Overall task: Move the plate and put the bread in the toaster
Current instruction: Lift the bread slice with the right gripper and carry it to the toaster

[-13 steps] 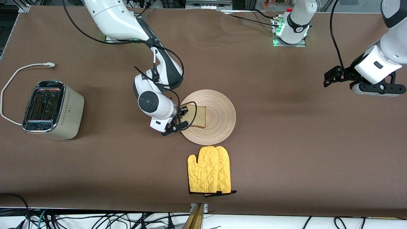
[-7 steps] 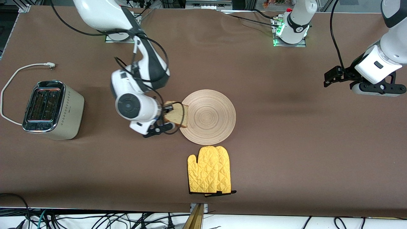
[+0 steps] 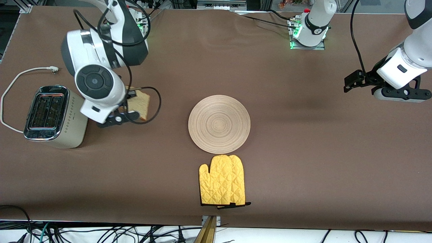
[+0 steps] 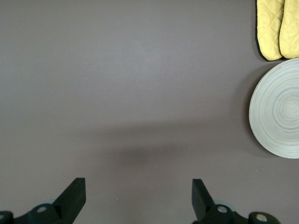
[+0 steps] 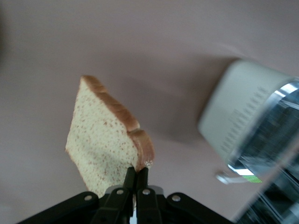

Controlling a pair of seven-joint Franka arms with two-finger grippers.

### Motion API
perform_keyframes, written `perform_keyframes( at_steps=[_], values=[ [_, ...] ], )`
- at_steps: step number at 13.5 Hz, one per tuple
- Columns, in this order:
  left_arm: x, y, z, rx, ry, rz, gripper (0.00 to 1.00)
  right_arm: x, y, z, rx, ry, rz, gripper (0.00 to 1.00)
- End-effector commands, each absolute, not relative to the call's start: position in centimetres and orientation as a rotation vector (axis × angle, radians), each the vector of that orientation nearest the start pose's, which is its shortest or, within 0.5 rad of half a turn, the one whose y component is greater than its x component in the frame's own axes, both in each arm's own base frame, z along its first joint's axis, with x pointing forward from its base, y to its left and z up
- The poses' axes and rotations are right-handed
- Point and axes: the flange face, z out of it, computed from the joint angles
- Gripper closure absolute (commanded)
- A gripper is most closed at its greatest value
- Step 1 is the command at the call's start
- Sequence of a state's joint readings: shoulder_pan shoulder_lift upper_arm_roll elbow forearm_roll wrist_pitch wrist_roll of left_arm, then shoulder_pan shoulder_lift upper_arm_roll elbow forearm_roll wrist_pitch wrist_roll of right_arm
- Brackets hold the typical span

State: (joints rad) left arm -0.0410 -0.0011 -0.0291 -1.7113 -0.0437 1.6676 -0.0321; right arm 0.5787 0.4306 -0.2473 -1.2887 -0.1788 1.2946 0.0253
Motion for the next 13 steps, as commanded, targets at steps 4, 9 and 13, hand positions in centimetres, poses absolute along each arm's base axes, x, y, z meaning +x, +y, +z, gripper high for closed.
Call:
perform_keyframes(
  at_steps=[4,9,13],
  values=[
    [55.6,-4.4,57.4,-3.171,0.046,0.078,0.0,61.6,6.2,50.9,-3.596,-0.361,0.888,1.0],
    [55.6,-4.4,57.3,-3.171,0.048,0.081,0.0,63.9,-2.9,48.0,-3.678,-0.314,0.928,1.0],
    [55.6,-4.4,57.4,-3.171,0.051,0.076,0.0,65.5,-4.8,45.4,-3.714,-0.339,0.877,1.0]
  ],
)
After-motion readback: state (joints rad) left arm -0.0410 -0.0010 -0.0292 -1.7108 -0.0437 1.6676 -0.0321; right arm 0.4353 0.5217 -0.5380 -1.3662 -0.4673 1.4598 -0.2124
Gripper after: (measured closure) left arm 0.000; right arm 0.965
